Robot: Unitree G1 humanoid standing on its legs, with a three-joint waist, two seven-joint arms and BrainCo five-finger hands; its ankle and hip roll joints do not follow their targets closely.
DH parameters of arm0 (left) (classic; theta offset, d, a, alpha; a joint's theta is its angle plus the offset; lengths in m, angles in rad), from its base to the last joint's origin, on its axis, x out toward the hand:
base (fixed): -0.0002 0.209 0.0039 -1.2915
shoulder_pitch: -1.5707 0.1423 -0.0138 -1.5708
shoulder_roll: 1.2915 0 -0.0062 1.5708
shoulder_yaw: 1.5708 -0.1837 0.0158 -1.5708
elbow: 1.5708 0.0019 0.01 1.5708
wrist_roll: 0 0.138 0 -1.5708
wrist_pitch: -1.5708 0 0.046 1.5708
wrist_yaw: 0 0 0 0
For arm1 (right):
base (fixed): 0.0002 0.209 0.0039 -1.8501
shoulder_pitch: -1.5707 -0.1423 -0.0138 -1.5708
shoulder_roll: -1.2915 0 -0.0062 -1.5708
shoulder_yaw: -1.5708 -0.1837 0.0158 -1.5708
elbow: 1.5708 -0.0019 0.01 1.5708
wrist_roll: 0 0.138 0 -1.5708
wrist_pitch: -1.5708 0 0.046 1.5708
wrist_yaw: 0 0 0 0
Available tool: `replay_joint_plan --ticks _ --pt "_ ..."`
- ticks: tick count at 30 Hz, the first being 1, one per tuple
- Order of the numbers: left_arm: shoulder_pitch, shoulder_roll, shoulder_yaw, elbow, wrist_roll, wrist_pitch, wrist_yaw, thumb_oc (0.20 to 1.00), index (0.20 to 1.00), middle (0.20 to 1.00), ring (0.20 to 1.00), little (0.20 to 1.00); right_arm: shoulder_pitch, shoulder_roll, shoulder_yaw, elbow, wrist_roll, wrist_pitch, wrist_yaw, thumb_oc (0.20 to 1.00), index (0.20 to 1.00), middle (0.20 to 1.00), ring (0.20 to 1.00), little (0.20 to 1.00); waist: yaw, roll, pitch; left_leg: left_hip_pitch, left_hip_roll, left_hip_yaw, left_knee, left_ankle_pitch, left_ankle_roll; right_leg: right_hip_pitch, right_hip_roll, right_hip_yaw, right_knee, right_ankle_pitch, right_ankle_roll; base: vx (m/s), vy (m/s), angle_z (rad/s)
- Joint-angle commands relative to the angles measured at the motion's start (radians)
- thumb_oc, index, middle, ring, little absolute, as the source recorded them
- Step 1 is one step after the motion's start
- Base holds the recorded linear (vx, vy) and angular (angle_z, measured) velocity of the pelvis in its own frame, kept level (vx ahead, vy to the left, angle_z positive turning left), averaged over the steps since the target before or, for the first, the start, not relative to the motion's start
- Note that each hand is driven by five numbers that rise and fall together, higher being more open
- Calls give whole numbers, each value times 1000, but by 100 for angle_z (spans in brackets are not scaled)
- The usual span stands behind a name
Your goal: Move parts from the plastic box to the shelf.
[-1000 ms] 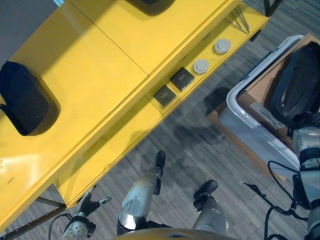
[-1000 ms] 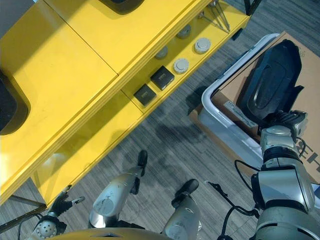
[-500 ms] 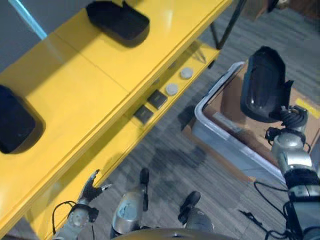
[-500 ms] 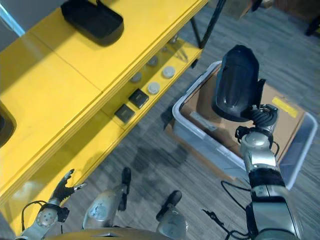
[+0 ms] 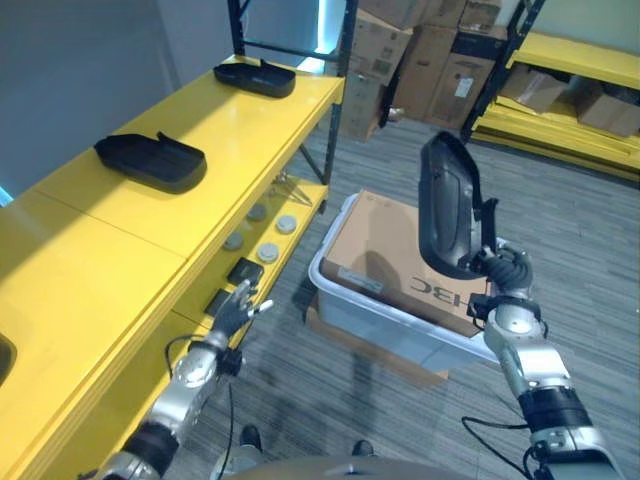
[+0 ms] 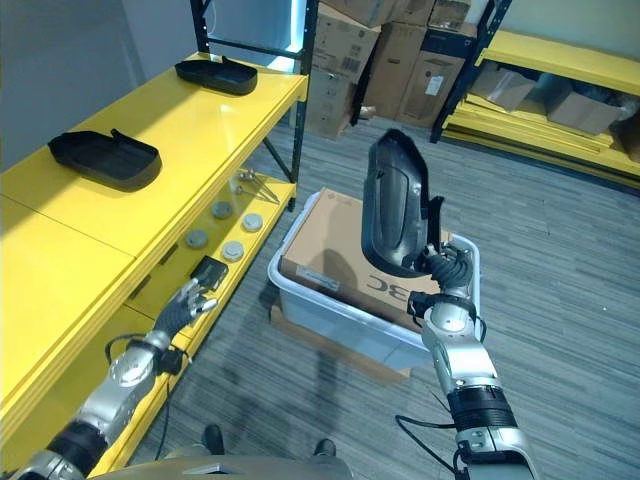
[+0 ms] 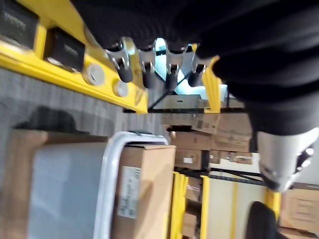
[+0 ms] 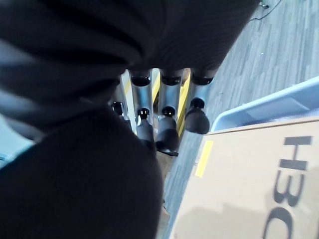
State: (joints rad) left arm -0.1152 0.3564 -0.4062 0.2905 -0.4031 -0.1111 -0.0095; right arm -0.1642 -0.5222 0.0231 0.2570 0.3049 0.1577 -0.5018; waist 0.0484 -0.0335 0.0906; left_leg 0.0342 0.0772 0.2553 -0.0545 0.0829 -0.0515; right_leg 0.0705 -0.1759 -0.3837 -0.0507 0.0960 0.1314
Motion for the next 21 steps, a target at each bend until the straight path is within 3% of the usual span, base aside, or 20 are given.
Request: replay_joint_plan --ticks 1,4,5,10,16,21 --pt "-102 -38 -45 -27 -123 71 -3 1000 1000 1000 1000 1000 -154 -8 55 -18 -60 -67 30 200 200 200 200 200 37 9 -10 -11 26 2 63 -78 1 -20 -50 38 34 -27 62 6 -12 -7" --pt "-182 -76 -65 -38 -217 139 34 1000 1000 1000 1000 1000 -191 30 119 -8 -67 -50 41 200 200 200 200 200 19 13 -23 -1 27 7 61 -75 1 -17 -47 47 31 -26 61 18 -5 -12" --pt "-240 -106 -75 -18 -244 203 59 1000 1000 1000 1000 1000 -221 58 167 7 -65 -31 52 200 200 200 200 200 7 16 -34 6 28 14 62 -74 -1 -13 -43 53 30 -27 59 34 -7 -15" --pt "-287 -142 -98 26 -278 291 59 1000 1000 1000 1000 1000 -249 83 238 36 -80 -14 76 200 200 200 200 200 -4 20 -47 13 32 25 68 -75 -3 -8 -39 57 32 -33 56 31 -11 -7" --pt "-306 -148 -115 49 -259 363 55 1000 1000 1000 1000 1000 -271 97 282 55 -90 6 83 200 200 200 200 200 -3 24 -53 16 32 27 73 -78 -4 -1 -36 57 32 -39 53 16 -4 -3" --pt "-317 -139 -94 45 -272 397 39 1000 1000 1000 1000 1000 -265 93 317 61 -143 34 144 200 200 200 200 200 -2 26 -58 24 32 27 73 -79 -5 7 -34 57 34 -44 52 36 4 -2"
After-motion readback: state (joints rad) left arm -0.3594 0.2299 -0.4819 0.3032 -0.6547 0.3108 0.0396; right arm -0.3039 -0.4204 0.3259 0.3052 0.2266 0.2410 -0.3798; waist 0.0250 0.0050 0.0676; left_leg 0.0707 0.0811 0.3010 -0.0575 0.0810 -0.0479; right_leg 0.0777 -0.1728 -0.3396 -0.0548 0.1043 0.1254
